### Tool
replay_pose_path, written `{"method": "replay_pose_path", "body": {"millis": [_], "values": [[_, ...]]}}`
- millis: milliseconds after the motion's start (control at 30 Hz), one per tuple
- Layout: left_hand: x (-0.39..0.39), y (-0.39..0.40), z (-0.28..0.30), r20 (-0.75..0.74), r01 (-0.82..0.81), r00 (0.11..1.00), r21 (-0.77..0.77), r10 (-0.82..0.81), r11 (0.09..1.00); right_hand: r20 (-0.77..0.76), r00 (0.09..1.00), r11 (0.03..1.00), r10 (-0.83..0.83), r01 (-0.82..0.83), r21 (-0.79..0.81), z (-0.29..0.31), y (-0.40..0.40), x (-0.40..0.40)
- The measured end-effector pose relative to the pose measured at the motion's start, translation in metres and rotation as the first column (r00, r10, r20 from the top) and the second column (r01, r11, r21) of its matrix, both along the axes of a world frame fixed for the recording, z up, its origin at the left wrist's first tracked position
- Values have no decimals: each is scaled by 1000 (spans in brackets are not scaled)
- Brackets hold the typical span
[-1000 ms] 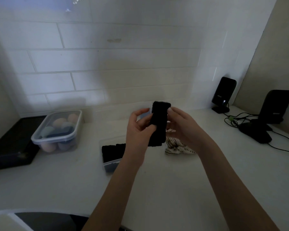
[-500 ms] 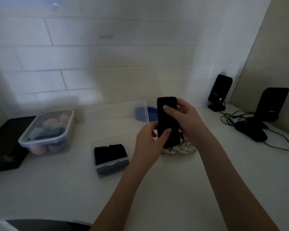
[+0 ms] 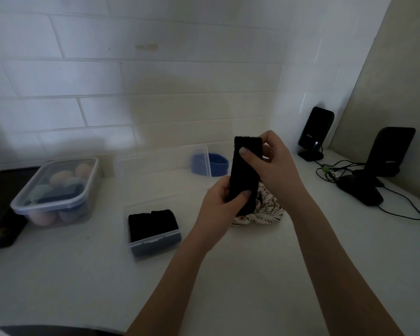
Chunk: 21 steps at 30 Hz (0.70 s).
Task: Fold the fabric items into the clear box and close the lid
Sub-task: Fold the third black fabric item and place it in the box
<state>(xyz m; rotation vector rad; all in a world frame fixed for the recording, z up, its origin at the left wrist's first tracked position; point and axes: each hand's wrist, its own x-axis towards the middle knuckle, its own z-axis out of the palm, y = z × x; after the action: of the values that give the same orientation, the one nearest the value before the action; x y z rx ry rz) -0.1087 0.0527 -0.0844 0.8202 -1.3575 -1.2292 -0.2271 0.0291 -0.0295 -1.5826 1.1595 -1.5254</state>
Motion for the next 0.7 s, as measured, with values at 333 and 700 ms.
{"method": "replay_pose_path", "body": {"millis": [333, 700], "values": [[2, 3, 0, -187, 162, 972, 94, -142, 982, -107, 930, 897, 351, -301, 325, -6, 2, -11], [2, 6, 3, -231, 27, 973, 107, -2, 994, 66, 985, 975, 160, -168, 144, -4, -2, -11]]}}
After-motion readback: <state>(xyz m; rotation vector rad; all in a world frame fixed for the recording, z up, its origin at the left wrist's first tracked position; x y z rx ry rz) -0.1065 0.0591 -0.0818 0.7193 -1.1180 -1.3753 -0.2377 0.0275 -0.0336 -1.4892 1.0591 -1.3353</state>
